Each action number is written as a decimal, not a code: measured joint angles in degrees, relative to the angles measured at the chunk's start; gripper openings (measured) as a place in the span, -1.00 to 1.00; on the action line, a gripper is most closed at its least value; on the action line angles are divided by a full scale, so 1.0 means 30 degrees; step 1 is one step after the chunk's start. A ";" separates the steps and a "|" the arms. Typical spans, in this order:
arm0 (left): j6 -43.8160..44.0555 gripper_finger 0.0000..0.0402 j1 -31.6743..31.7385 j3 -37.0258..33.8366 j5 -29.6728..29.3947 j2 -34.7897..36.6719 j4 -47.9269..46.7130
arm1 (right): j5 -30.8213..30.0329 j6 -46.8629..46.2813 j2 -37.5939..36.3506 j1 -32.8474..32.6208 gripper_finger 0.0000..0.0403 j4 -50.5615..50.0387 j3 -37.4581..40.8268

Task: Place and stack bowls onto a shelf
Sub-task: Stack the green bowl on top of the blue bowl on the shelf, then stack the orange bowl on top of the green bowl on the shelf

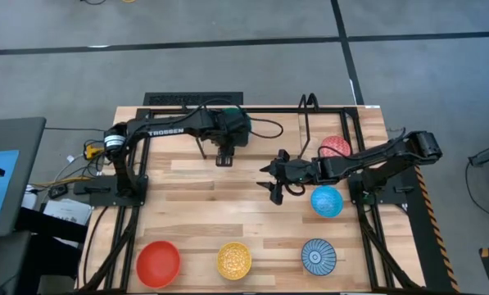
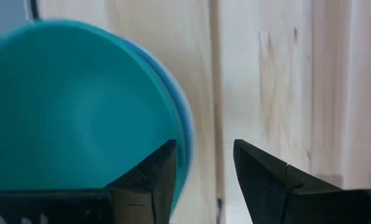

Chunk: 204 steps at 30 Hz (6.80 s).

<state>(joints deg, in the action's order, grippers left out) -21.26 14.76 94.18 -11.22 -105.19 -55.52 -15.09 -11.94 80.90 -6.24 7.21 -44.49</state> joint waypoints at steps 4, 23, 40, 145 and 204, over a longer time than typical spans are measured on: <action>0.0592 -0.28 -0.0522 0.0218 -0.0918 0.0442 -0.1083 | 0.0000 -0.0012 0.0000 0.0000 0.27 0.0115 0.0015; 1.7098 -0.37 -0.9071 0.0513 -0.2233 0.5771 -1.0317 | 0.1061 -0.4388 0.3926 -0.0408 0.27 0.3161 -0.1369; 2.8448 -0.37 -2.0118 -0.0248 -0.2508 0.4928 -0.9873 | 0.5631 -0.5530 1.3111 -0.3330 0.27 0.2388 -1.2855; 3.3484 -1.00 -1.9412 -0.6157 -1.1583 0.4080 -0.5168 | -0.6567 0.0517 1.7745 -0.3130 -0.04 -1.7949 -2.6614; 3.2946 -0.34 -1.9730 -0.8925 -1.9004 0.5661 -0.6037 | 0.8966 0.2667 1.4696 1.2522 -0.76 -1.9082 -2.6571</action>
<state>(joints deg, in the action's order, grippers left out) 77.57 -44.43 67.41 -68.23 -88.20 -73.63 11.81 -3.95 124.99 31.32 -50.04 -124.20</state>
